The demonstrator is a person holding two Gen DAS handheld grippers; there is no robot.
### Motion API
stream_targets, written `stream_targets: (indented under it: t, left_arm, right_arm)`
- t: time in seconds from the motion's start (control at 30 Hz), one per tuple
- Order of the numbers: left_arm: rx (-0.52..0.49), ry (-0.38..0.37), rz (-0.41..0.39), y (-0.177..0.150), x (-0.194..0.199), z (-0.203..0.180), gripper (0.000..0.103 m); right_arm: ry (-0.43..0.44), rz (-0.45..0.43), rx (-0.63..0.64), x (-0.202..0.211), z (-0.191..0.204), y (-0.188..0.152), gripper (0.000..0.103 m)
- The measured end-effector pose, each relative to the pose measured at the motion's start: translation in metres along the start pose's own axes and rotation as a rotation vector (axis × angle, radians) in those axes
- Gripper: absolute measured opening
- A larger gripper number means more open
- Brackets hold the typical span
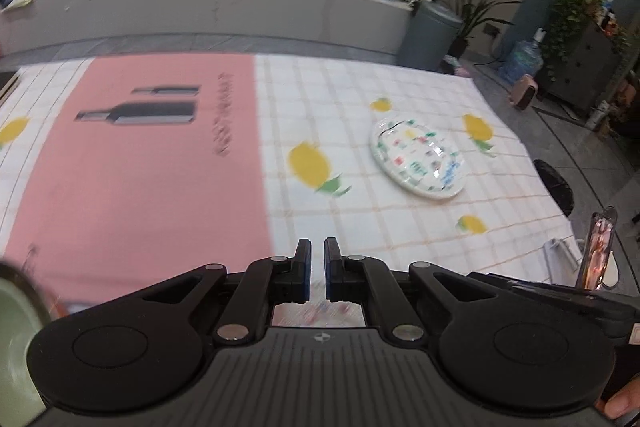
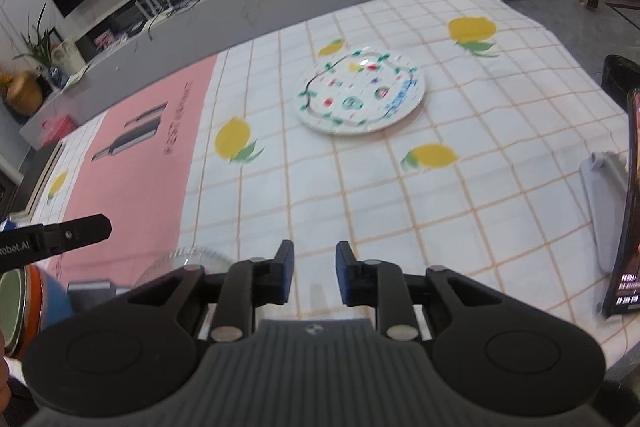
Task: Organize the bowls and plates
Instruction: 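Move the left tool to the painted white plate and grip its rim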
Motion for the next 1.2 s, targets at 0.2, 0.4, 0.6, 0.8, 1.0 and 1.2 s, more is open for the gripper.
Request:
stream_targets:
  t: [0.2, 0.4, 0.6, 0.8, 1.0, 1.2]
  left_arm:
    - [-0.015, -0.056, -0.022, 0.030, -0.021, -0.026, 0.031]
    - [-0.014, -0.080, -0.008, 0.051, -0.055, -0.044, 0.032]
    - [-0.013, -0.104, 0.028, 0.065, -0.097, -0.055, 0.032]
    - [0.029, -0.100, 0.061, 0.076, -0.141, -0.053, 0.032]
    - [0.093, -0.113, 0.103, 0.079, -0.175, -0.050, 0.032]
    - [0.170, -0.110, 0.150, 0.074, -0.202, -0.042, 0.031]
  right_arm:
    - [-0.011, -0.054, -0.047, -0.009, -0.023, 0.029, 0.032]
    - [-0.026, -0.098, -0.120, -0.026, -0.051, 0.059, 0.036]
    - [-0.022, -0.118, -0.186, -0.051, -0.074, 0.083, 0.036]
    - [-0.013, -0.107, -0.264, -0.077, -0.098, 0.096, 0.036]
    - [-0.015, -0.104, -0.297, -0.098, -0.112, 0.106, 0.035]
    - [-0.008, -0.112, -0.309, -0.111, -0.121, 0.111, 0.025]
Point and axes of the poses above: each gripper's, at about its wrist camera, not at the fingertips, and x roughly against the way its jaws point, z to its left, y to its top, the point moved 9 cm from there along -x, roughly the way its jaws point, and after that the axes turned 2 degrees about y, right-handed, at the moved point
